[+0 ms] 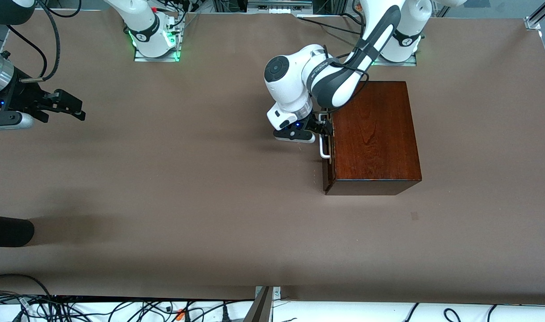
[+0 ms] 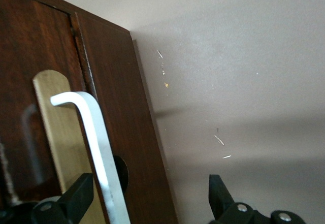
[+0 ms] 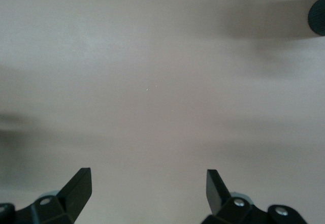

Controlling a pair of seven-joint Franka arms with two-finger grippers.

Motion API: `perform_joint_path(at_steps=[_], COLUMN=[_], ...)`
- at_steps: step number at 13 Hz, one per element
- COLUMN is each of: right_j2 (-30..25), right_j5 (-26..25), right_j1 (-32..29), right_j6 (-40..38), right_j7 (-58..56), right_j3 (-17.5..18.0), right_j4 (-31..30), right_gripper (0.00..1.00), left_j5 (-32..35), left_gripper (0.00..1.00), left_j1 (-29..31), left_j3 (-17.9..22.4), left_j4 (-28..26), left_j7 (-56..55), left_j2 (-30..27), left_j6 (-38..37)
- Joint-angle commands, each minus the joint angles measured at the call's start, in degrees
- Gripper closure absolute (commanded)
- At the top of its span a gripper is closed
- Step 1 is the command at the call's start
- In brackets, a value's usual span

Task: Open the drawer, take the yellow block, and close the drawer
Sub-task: 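Pull the drawer handle outward with the left gripper, opening the drawer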

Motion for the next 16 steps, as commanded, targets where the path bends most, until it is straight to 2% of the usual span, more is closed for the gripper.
perform_joint_path(at_steps=[1,5,12,16], right_j2=[0.3,0.3,0.3,0.3], right_j5=[0.0,0.0,0.1,0.0], right_j1=[-0.5,-0.5,-0.5,-0.5], right_j6=[-0.3,-0.3,-0.3,-0.3], right_j7=[0.5,0.5,0.5,0.5], right_j3=[0.4,0.4,0.4,0.4], right_j4=[0.9,0.9,0.9,0.9], right_gripper=[0.00,0.00,0.00,0.00], left_j5=[1.4,-0.4,-10.7,-12.2], left_gripper=[0.00,0.00,0.00,0.00], left_j1=[-0.8,-0.9,-1.0,-1.4], left_j3=[0.4,0.3,0.3,-0.1], left_j4=[-0.1,0.0,0.4,0.6], left_j7=[-1.2,-3.3,-5.9,-5.9], left_j2=[0.7,0.8,0.7,1.1], left_j6=[1.2,4.5,13.8,16.2])
